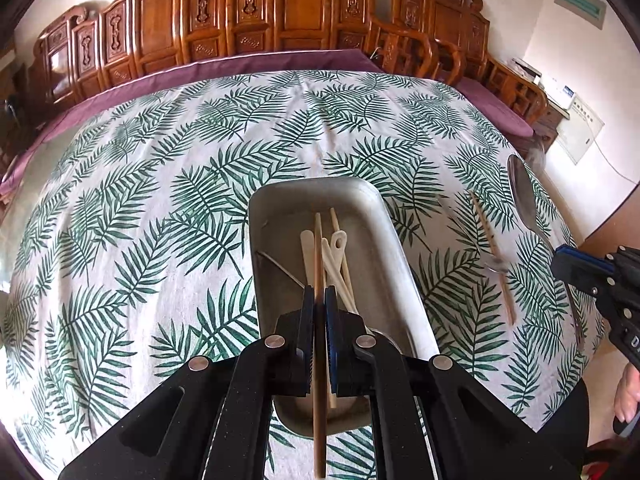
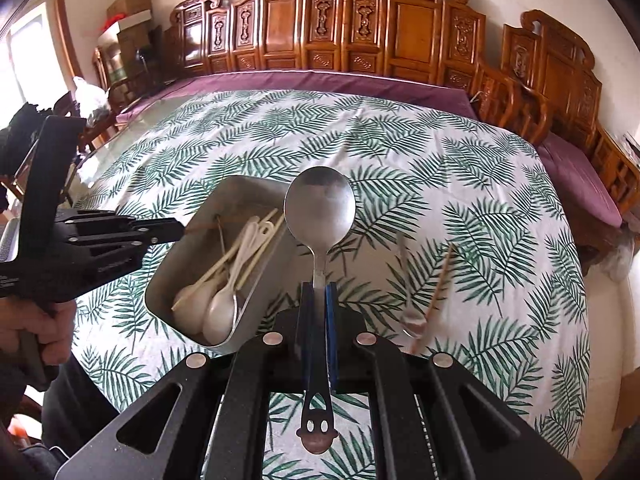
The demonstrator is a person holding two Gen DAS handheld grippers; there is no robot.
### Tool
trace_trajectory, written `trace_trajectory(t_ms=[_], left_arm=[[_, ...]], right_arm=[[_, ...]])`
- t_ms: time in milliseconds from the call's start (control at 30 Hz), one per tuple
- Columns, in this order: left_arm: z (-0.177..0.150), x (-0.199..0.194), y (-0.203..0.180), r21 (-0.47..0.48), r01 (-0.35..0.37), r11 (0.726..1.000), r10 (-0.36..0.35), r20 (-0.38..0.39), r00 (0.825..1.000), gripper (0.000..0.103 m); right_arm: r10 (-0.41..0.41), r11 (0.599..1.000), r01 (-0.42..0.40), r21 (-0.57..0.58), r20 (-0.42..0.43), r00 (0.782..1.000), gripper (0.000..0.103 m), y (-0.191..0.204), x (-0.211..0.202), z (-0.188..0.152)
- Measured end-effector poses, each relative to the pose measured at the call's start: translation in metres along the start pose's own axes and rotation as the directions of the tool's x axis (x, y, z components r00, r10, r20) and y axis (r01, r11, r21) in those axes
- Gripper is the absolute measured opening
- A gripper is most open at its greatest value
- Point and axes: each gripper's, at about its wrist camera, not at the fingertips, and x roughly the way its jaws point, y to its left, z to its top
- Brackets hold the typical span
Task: Organize utensils
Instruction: 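Carry the chopstick in the left tool into the tray while the right tool carries the metal spoon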
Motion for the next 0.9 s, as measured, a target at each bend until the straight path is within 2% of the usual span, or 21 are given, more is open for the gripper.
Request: trace_trajectory(t_ms=[567, 900], left_arm=[[0.009, 0.013, 0.005, -0.017, 0.033, 0.999, -0.033, -0.004, 0.999, 0.005], [0.007, -0.018, 0.014, -0.028, 0.034, 0.999, -0.032, 0.057, 0.998, 0.005]], right_arm=[[0.021, 0.999, -0.021, -0.041, -0.020, 1.000, 0.007, 0.024, 0.015, 0.014], [0.062, 0.997, -0.063, -0.038, -0.030, 0.998, 0.007, 0.039, 0.026, 0.021]])
